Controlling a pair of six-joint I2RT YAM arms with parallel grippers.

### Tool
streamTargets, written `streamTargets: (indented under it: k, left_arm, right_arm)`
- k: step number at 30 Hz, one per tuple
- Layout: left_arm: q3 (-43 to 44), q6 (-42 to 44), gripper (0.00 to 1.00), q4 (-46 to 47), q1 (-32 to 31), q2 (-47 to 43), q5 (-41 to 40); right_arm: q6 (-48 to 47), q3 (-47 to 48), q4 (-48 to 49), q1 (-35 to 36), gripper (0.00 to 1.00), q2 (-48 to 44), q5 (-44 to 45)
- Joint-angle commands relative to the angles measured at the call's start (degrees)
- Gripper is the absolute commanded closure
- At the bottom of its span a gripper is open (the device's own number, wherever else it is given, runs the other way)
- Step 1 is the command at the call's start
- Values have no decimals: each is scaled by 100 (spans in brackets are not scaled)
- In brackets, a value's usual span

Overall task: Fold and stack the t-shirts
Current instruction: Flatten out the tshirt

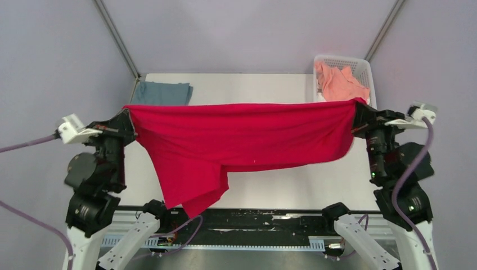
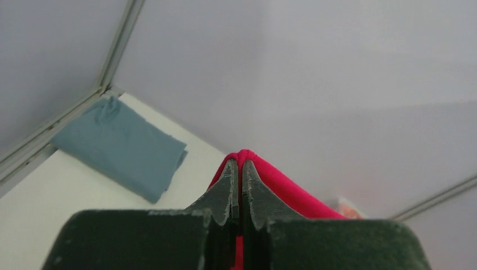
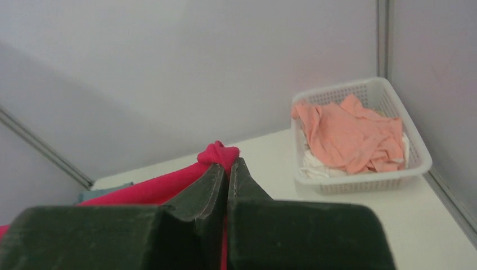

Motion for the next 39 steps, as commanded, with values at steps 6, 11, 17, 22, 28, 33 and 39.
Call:
streamTargets:
  k: [6,11,17,22,28,33,39]
  left_arm:
    - [-1303,-898,100,422,608,2832,-410]
    - [-506,-1259,70,808,1496,5860,1494]
    - [1035,-1073,0,162,1619,7224,1946]
    - [114,-1271,0,245,1621,6326,2520]
    - [-1755,-1796,0,-220,1311,4958,2775]
    - [-3051,-1910,0,-208,1133,3901,3347]
    - [-3860,-1996,0,-57,894,3434,3752]
  right_arm:
    - [660,-1873,503,-335,96,2184,1494]
    - [892,-1579,1179,-1229,56,4458,314]
    - [793,-486,878,-1231,5,5247,262]
    - [1062,-1145,902,-1230,0,4314,-387]
    - [1332,-2283,1044,-1271,0,3230,-530]
    - [1202,-2573,1061,-1291,0,3183,-800]
    - [1212,-2695,1058,-1292,0,3372,-966]
